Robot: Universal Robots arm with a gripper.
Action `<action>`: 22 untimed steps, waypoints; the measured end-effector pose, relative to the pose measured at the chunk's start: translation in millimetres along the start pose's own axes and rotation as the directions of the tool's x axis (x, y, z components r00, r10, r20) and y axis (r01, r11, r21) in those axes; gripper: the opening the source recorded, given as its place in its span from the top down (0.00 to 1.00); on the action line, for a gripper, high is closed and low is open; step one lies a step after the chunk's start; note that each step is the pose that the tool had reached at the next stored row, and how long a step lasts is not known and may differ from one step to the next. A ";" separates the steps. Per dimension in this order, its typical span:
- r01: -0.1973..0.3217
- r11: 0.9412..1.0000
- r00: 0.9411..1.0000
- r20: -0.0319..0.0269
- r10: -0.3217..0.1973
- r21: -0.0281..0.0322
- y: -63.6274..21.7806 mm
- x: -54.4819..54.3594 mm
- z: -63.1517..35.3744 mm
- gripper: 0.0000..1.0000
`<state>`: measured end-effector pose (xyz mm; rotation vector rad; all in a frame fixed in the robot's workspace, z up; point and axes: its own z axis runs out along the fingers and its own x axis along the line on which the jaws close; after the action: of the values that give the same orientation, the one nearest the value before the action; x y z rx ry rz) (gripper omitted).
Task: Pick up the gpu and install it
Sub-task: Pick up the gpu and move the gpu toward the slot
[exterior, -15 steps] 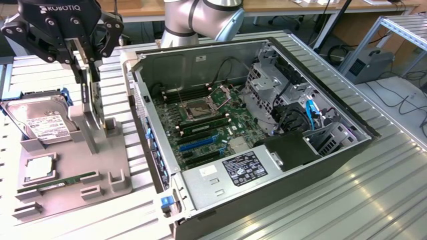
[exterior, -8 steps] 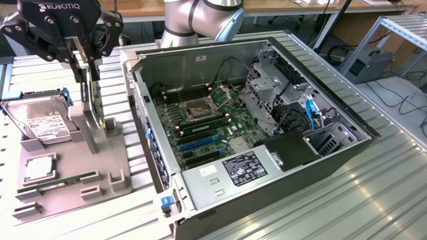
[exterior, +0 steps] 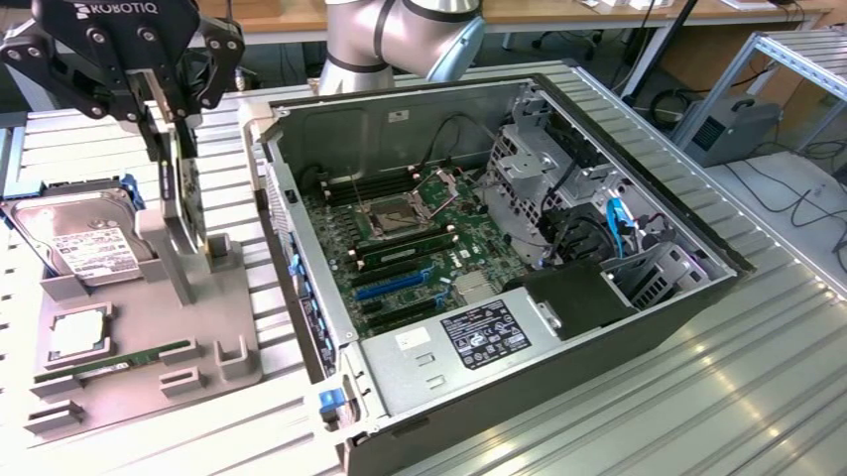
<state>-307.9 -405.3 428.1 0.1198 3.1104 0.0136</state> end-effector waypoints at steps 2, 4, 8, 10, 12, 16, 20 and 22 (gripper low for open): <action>0.000 1.000 1.000 0.000 0.000 0.000 0.0 0.0 -0.8 0.73; 0.000 1.000 1.000 0.000 0.000 0.000 0.0 -0.1 -1.6 0.73; 0.000 1.000 1.000 0.000 0.000 0.000 0.0 -0.1 -2.9 0.73; 0.000 1.000 1.000 0.000 0.000 0.000 0.0 -0.1 -3.5 0.73; 0.000 1.000 1.000 0.000 0.000 0.000 0.0 -0.1 -4.2 0.73; 0.000 1.000 1.000 0.000 0.000 0.000 0.0 -0.2 -6.1 0.73; 0.000 1.000 1.000 0.000 0.000 0.000 0.1 -0.2 -8.0 0.73; 0.000 1.000 1.000 0.000 0.000 0.000 0.1 -0.3 -8.9 0.73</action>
<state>-307.9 -405.3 437.0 0.1197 3.1104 0.0136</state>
